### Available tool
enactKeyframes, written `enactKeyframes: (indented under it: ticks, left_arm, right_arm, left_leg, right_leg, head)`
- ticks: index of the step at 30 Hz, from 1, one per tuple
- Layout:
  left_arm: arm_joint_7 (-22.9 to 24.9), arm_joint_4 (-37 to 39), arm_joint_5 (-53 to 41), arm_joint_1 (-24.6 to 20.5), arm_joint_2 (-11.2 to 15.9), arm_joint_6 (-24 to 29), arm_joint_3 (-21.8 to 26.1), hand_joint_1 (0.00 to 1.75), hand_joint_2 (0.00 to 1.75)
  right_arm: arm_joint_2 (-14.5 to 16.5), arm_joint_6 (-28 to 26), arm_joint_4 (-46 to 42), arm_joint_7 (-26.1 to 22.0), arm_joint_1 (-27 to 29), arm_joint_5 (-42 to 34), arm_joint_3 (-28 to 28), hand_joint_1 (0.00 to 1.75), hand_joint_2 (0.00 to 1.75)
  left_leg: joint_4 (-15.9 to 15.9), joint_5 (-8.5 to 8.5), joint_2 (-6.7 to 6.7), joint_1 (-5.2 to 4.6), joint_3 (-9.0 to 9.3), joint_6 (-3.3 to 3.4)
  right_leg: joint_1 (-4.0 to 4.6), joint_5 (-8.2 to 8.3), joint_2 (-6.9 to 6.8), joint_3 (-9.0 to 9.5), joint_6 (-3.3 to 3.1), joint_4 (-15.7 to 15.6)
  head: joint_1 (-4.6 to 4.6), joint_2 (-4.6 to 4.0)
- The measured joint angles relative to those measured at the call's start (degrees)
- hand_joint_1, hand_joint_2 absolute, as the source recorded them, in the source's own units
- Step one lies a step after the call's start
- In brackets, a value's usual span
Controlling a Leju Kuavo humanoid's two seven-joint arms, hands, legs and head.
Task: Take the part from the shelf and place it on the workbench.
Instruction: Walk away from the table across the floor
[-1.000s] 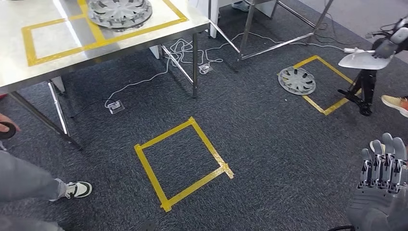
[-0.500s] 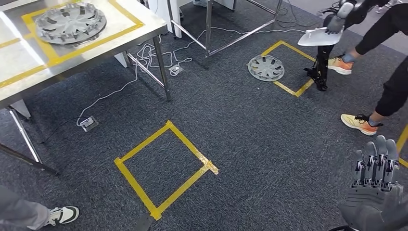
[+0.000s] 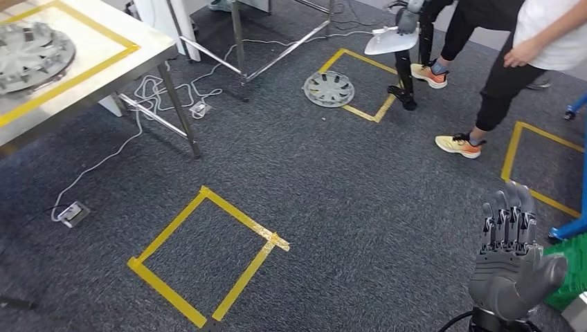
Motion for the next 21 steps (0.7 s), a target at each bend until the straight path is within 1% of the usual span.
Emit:
enactKeyframes:
  ticks: [1, 2, 3, 4, 5, 6, 7, 8, 9, 10, 11, 12, 13, 14, 15, 16, 17, 18, 19, 20, 21]
  left_arm:
    - [-0.03, 0.02, -0.02, 0.05, 0.03, -0.40, -0.10, 0.00, 0.00]
    - [-0.11, 0.04, -0.06, 0.05, 0.07, -0.68, -0.21, 0.00, 0.00]
    - [-0.18, 0.06, -0.10, 0.00, 0.08, -0.86, -0.38, 0.00, 0.00]
    - [-0.22, 0.07, -0.14, -0.10, 0.05, -0.99, -0.55, 0.00, 0.00]
    - [-0.26, 0.07, -0.16, -0.22, 0.01, -1.03, -0.74, 0.00, 0.00]
    - [-0.34, 0.06, -0.20, -0.37, -0.05, -1.08, -0.93, 0.00, 0.00]
    - [-0.46, 0.05, -0.26, -0.49, -0.10, -1.16, -1.02, 0.00, 0.00]
    - [-0.67, 0.04, -0.33, -0.57, -0.19, -1.32, -1.10, 0.00, 0.00]
    - [-0.98, 0.01, -0.41, -0.63, -0.32, -1.53, -1.18, 0.00, 0.00]
    - [-1.41, -0.05, -0.59, -0.67, -0.53, -1.77, -1.29, 0.00, 0.00]
    - [-1.91, -0.13, -0.90, -0.72, -0.74, -2.00, -1.44, 0.00, 0.00]
    - [-2.42, -0.21, -1.41, -0.74, -0.97, -2.14, -1.68, 0.00, 0.00]
    - [-2.87, -0.27, -1.99, -0.76, -1.21, -2.21, -2.03, 0.00, 0.00]
    - [-3.20, -0.30, -2.44, -0.72, -1.38, -2.21, -2.38, 0.00, 0.00]
    - [-3.43, -0.31, -2.70, -0.64, -1.56, -2.13, -2.72, 0.00, 0.00]
    - [-3.50, -0.30, -2.68, -0.53, -1.67, -2.05, -2.94, 0.00, 0.00]
    - [-3.40, -0.30, -2.51, -0.43, -1.73, -2.00, -3.05, 0.00, 0.00]
    - [-3.24, -0.29, -2.32, -0.36, -1.76, -2.03, -3.11, 0.00, 0.00]
    - [-3.01, -0.28, -2.14, -0.34, -1.73, -2.17, -3.20, 0.00, 0.00]
    - [-2.73, -0.27, -2.06, -0.34, -1.64, -2.46, -3.32, 0.00, 0.00]
    - [-2.46, -0.26, -2.16, -0.34, -1.52, -2.91, -3.51, 0.00, 0.00]
  right_arm:
    - [0.02, -0.28, 0.25, 0.36, -0.16, 0.38, 0.17, 0.00, 0.00]
    - [0.01, -0.50, 0.47, 0.61, -0.20, 0.62, 0.32, 0.00, 0.00]
    - [0.01, -0.62, 0.68, 0.76, -0.21, 0.75, 0.50, 0.00, 0.00]
    - [0.00, -0.70, 0.89, 0.84, -0.23, 0.82, 0.69, 0.00, 0.00]
    - [-0.04, -0.73, 1.06, 0.87, -0.25, 0.91, 0.87, 0.00, 0.00]
    - [-0.08, -0.75, 1.22, 0.94, -0.31, 1.03, 1.01, 0.00, 0.00]
    - [-0.14, -0.75, 1.35, 1.01, -0.40, 1.18, 1.11, 0.00, 0.00]
    - [-0.23, -0.78, 1.45, 1.12, -0.45, 1.36, 1.18, 0.00, 0.00]
    - [-0.31, -0.82, 1.53, 1.34, -0.46, 1.55, 1.24, 0.00, 0.00]
    - [-0.43, -0.86, 1.55, 1.57, -0.44, 1.77, 1.27, 0.00, 0.00]
    - [-0.51, -0.90, 1.54, 1.81, -0.33, 2.03, 1.30, 0.00, 0.00]
    - [-0.58, -0.90, 1.54, 2.06, -0.44, 2.24, 1.32, 0.00, 0.00]
    - [-0.61, -0.82, 1.56, 2.25, -0.66, 2.38, 1.35, 0.00, 0.00]
    - [-0.57, -0.68, 1.63, 2.38, -0.87, 2.47, 1.41, 0.00, 0.00]
    - [-0.52, -0.49, 1.77, 2.49, -1.11, 2.44, 1.49, 0.00, 0.00]
    - [-0.46, -0.26, 1.95, 2.51, -1.21, 2.42, 1.61, 0.00, 0.00]
    - [-0.40, -0.05, 2.15, 2.45, -1.26, 2.37, 1.76, 0.00, 0.00]
    - [-0.34, 0.15, 2.37, 2.31, -1.32, 2.32, 1.91, 0.00, 0.00]
    - [-0.27, 0.34, 2.57, 2.11, -1.41, 2.26, 2.06, 0.00, 0.00]
    - [-0.15, 0.52, 2.77, 1.85, -1.49, 2.19, 2.20, 0.00, 0.00]
    - [-0.02, 0.66, 2.95, 1.55, -1.58, 2.15, 2.32, 0.00, 0.00]
  left_leg:
    - [0.00, -0.21, 1.17, -0.15, 0.11, 0.04]
    - [0.01, -0.46, 2.25, -0.25, 0.27, 0.01]
    - [0.01, -0.72, 3.20, -0.30, 0.54, -0.06]
    - [0.00, -1.00, 4.05, -0.34, 0.91, -0.16]
    - [-0.04, -1.27, 4.76, -0.33, 1.22, -0.30]
    - [-0.08, -1.51, 5.37, -0.40, 1.49, -0.49]
    - [-0.13, -1.67, 5.83, -0.46, 1.62, -0.71]
    - [-0.21, -1.76, 6.25, -0.51, 1.65, -0.95]
    - [-0.33, -1.79, 6.67, -0.55, 1.78, -1.20]
    - [-0.47, -1.87, 6.96, -0.51, 1.98, -1.51]
    - [-0.44, -2.11, 5.92, -0.38, 2.21, -1.79]
    - [0.29, -2.70, 3.95, -0.28, 2.05, -1.96]
    - [2.11, -3.73, 1.69, -0.24, 1.21, -2.06]
    - [5.09, -5.06, -0.57, -0.20, -0.45, -2.02]
    - [8.76, -6.43, -1.49, -0.24, -2.73, -1.95]
    - [12.03, -7.26, -1.57, -0.28, -5.02, -1.96]
    - [13.92, -7.07, -1.43, -0.28, -6.75, -1.98]
    - [13.87, -5.73, -1.32, -0.26, -7.51, -1.97]
    - [11.82, -3.40, -1.49, -0.23, -7.20, -1.96]
    - [8.43, -0.70, -2.53, -0.14, -6.14, -1.90]
    - [5.26, 1.19, -4.49, 0.08, -4.94, -1.82]
  right_leg:
    - [-0.11, -0.94, -0.38, -1.70, 0.10, 3.13]
    - [-0.15, -0.83, -0.51, -2.52, 0.09, 4.57]
    - [-0.14, 0.38, -0.60, -2.24, -0.04, 3.83]
    - [-0.07, 2.45, -0.84, -0.87, -0.28, 0.97]
    - [0.11, 4.36, -1.60, 1.04, -0.60, -2.85]
    - [0.45, 5.63, -2.54, 2.80, -0.98, -6.35]
    - [0.79, 6.15, -3.40, 4.04, -1.39, -8.87]
    - [1.12, 5.97, -3.99, 4.57, -1.73, -10.06]
    - [1.38, 5.74, -3.92, 4.62, -2.05, -10.42]
    - [1.41, 5.73, -3.48, 4.80, -2.36, -10.83]
    - [1.37, 5.86, -3.04, 5.11, -2.62, -11.32]
    - [1.26, 6.00, -2.61, 5.56, -2.94, -11.85]
    - [1.09, 6.15, -2.17, 6.04, -3.25, -12.36]
    - [1.01, 6.18, -1.75, 6.29, -3.51, -12.61]
    - [1.01, 6.12, -1.16, 6.41, -3.76, -12.67]
    - [1.06, 6.03, -0.43, 6.44, -3.91, -12.63]
    - [1.12, 5.89, 0.41, 6.51, -4.00, -12.56]
    - [1.13, 5.74, 1.28, 6.62, -4.00, -12.46]
    - [1.09, 5.51, 2.14, 6.79, -3.92, -12.30]
    - [0.99, 5.19, 2.94, 6.98, -3.73, -12.07]
    - [0.91, 4.82, 3.64, 7.07, -3.45, -11.75]
  head:
    - [0.01, 0.00]
    - [0.02, 0.00]
    - [0.02, 0.00]
    - [0.02, 0.00]
    - [0.02, 0.00]
    - [0.03, -0.01]
    - [0.04, -0.01]
    - [0.03, -0.01]
    - [0.03, -0.01]
    - [0.02, 0.00]
    - [-0.03, -0.01]
    - [-0.07, -0.01]
    - [-0.19, -0.01]
    - [-0.33, -0.01]
    - [-0.46, -0.01]
    - [-0.56, -0.01]
    - [-0.63, 0.00]
    - [-0.66, 0.00]
    - [-0.69, 0.00]
    - [-0.73, 0.00]
    - [-0.74, -0.01]
